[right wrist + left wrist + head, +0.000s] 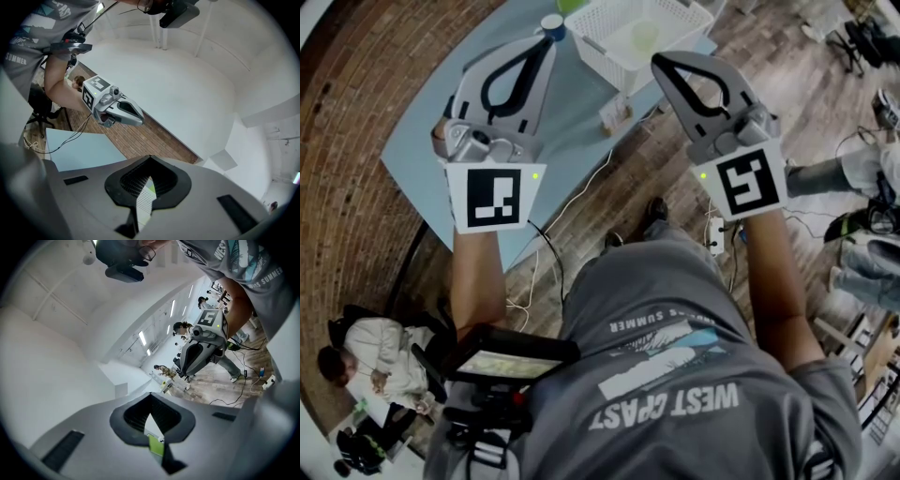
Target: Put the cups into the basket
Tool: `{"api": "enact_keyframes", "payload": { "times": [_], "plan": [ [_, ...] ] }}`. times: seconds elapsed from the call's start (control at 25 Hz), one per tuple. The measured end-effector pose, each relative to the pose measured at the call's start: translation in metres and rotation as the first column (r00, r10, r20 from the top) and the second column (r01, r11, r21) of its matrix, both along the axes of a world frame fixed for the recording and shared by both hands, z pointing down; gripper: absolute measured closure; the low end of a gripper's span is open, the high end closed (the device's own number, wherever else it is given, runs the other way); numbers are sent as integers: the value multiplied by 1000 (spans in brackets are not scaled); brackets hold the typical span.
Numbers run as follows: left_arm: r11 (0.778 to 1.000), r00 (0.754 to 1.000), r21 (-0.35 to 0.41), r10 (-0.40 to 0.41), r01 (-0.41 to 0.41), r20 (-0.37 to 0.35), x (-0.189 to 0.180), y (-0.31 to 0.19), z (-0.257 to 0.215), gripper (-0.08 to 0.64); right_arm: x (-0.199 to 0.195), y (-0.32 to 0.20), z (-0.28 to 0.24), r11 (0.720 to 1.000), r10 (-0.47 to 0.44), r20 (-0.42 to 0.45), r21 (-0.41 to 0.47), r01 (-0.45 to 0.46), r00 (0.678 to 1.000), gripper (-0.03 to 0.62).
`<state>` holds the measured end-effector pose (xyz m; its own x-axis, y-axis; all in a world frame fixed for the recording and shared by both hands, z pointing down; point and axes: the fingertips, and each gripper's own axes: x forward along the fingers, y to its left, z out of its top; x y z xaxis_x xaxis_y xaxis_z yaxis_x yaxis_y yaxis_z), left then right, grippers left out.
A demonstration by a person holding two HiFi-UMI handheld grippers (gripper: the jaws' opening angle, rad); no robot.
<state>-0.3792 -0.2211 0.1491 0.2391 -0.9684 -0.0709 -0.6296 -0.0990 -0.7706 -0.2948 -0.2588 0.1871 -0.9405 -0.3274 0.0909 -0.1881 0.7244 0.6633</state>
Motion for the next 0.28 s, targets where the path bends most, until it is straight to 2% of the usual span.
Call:
{"api": "enact_keyframes", "payload": {
  "times": [0.28],
  "plan": [
    [1000,1000,-13,4,-4,1,1,-5,9,560,-3,-3,5,1000,-6,1,0,6,1000,581]
  ]
}}
